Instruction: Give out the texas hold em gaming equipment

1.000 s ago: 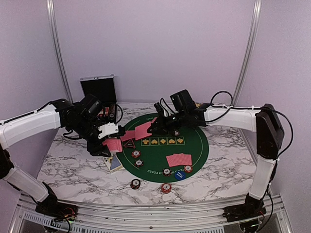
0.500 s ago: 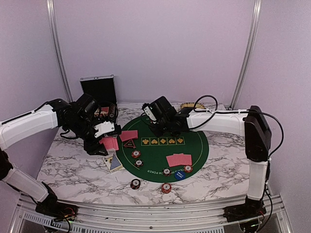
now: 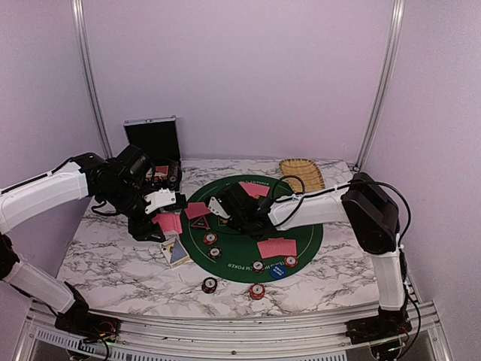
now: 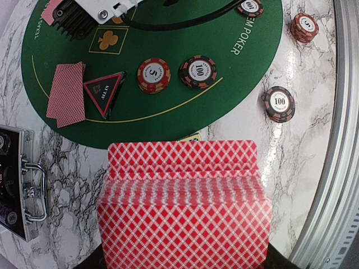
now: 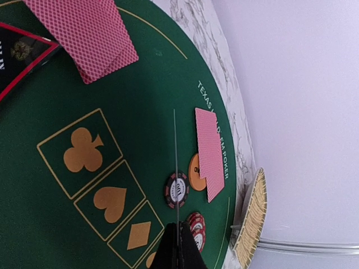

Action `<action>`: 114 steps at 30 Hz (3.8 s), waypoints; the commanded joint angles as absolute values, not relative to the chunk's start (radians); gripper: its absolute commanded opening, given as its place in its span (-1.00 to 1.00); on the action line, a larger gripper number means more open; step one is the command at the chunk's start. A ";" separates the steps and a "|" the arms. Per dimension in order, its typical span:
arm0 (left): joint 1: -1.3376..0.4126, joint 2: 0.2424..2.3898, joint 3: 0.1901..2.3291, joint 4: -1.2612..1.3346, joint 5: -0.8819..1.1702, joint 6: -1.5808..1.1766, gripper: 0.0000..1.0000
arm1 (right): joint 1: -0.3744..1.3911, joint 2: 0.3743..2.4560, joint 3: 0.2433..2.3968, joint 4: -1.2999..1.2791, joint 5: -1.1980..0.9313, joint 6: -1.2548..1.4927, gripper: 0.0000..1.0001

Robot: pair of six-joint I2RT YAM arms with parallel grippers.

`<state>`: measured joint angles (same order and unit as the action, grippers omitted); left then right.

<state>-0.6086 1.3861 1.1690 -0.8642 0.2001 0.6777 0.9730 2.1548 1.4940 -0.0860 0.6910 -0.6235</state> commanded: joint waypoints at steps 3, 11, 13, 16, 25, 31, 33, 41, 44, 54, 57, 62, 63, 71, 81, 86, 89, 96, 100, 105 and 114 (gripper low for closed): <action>-0.604 1.353 1.173 -0.890 0.206 0.687 -1.00 | 0.994 2.190 1.493 -0.066 0.619 -0.677 -1.00; -0.604 1.351 1.177 -0.893 0.200 0.686 -1.00 | 0.998 2.202 1.489 -0.092 0.540 -0.676 -1.00; -0.604 1.352 1.178 -0.893 0.199 0.686 -1.00 | 0.997 2.200 1.497 -0.127 0.505 -0.662 -1.00; -0.604 1.351 1.179 -0.893 0.204 0.686 -1.00 | 0.999 2.198 1.505 -0.164 0.478 -0.651 -0.99; -0.604 1.352 1.184 -0.893 0.210 0.681 -1.00 | 0.999 2.167 1.478 -0.228 0.409 -0.625 -0.57; -0.604 1.351 1.189 -0.895 0.207 0.681 -1.00 | 0.996 2.166 1.473 -0.257 0.409 -0.617 -0.10; -0.604 1.351 1.187 -0.896 0.211 0.680 -1.00 | 0.988 2.160 1.465 -0.251 0.418 -0.601 -0.05; -0.604 1.355 1.191 -0.897 0.216 0.677 -1.00 | 0.913 2.071 1.483 -0.262 0.287 -0.389 -0.03; -0.604 1.362 1.195 -0.897 0.218 0.676 -1.00 | 0.865 2.022 1.482 -0.250 0.178 -0.269 0.03; -0.605 1.363 1.198 -0.897 0.215 0.687 -1.00 | 0.693 1.920 1.469 -0.193 -0.209 0.131 0.98; -0.605 1.358 1.200 -0.896 0.214 0.689 -1.00 | 0.684 1.955 1.535 -0.255 -0.235 0.145 0.98; -0.606 1.352 1.198 -0.896 0.210 0.690 -1.00 | 0.676 1.912 1.501 -0.187 -0.336 0.246 0.98; -0.605 1.352 1.198 -0.896 0.209 0.690 -1.00 | 0.671 1.901 1.480 -0.132 -0.382 0.278 0.98; -0.606 1.360 1.214 -0.896 0.214 0.691 -1.00 | 0.679 1.936 1.492 -0.096 -0.541 0.431 0.98; -0.606 1.390 1.226 -0.896 0.216 0.698 -1.00 | 0.726 1.941 1.435 -0.074 -0.521 0.499 0.70; -0.605 1.405 1.233 -0.896 0.220 0.704 -1.00 | 0.727 2.044 1.492 -0.053 -0.556 0.524 0.65; -0.605 1.408 1.233 -0.896 0.218 0.711 -1.00 | 0.727 2.107 1.519 -0.037 -0.562 0.530 0.64; -0.604 1.428 1.246 -0.896 0.224 0.716 -1.00 | 0.723 2.246 1.613 -0.063 -0.518 0.495 0.57; -0.604 1.435 1.254 -0.896 0.218 0.720 -1.00 | 0.704 2.284 1.616 -0.048 -0.504 0.494 0.55; -0.604 1.453 1.267 -0.897 0.214 0.724 -1.00 | 0.679 2.314 1.593 -0.024 -0.493 0.501 0.55; -0.604 1.465 1.276 -0.897 0.212 0.729 -1.00 | 0.645 2.292 1.528 -0.050 -0.426 0.469 0.52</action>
